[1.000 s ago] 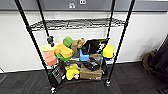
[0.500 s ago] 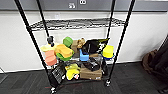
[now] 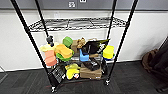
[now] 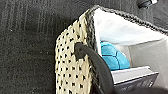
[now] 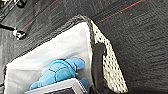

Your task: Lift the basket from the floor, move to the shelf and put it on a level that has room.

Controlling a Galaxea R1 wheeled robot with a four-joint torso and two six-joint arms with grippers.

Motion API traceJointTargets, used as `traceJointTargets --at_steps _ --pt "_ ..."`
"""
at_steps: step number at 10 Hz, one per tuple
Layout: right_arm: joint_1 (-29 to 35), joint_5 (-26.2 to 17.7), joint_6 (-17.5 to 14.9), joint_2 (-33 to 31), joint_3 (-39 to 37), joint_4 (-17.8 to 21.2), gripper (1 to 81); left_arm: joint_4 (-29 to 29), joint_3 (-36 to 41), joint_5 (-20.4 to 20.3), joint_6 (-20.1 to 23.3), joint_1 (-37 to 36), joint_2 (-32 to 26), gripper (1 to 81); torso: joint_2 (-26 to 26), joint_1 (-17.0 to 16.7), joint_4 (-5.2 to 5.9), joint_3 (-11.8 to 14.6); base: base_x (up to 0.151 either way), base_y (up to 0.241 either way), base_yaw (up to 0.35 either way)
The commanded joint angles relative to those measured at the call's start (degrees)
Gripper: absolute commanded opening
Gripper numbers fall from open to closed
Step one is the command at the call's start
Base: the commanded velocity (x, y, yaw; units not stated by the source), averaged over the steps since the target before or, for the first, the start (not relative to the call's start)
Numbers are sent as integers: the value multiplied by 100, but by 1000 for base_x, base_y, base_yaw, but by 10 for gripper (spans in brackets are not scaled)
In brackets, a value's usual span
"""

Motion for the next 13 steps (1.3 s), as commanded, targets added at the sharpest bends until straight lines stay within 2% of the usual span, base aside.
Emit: traceJointTargets --at_steps 1,3,7,9,10,13 --pt "712 -21 156 -225 473 277 10 -51 267 221 3 -607 -97 10 547 -352 0 0 0 0 0" --pt "932 -21 192 -216 473 277 10 -157 213 230 -67 -879 -71 10 936 -597 0 0 0 0 0" --pt "1442 -83 332 -208 430 294 10 -271 204 308 -559 -1617 -140 10 1720 -1093 0 -7 0 0 0" --pt "1627 -126 437 -268 586 330 10 -421 675 309 -595 -1794 -411 10 2087 -1327 0 -11 0 0 0" --pt "1679 -126 499 -330 675 330 10 -421 914 292 -595 -1838 -562 10 2286 -1452 0 276 0 0 0" --pt "1855 -118 683 -637 1088 338 10 -473 1425 247 -621 -1970 -940 10 2802 -1772 0 690 0 0 0"
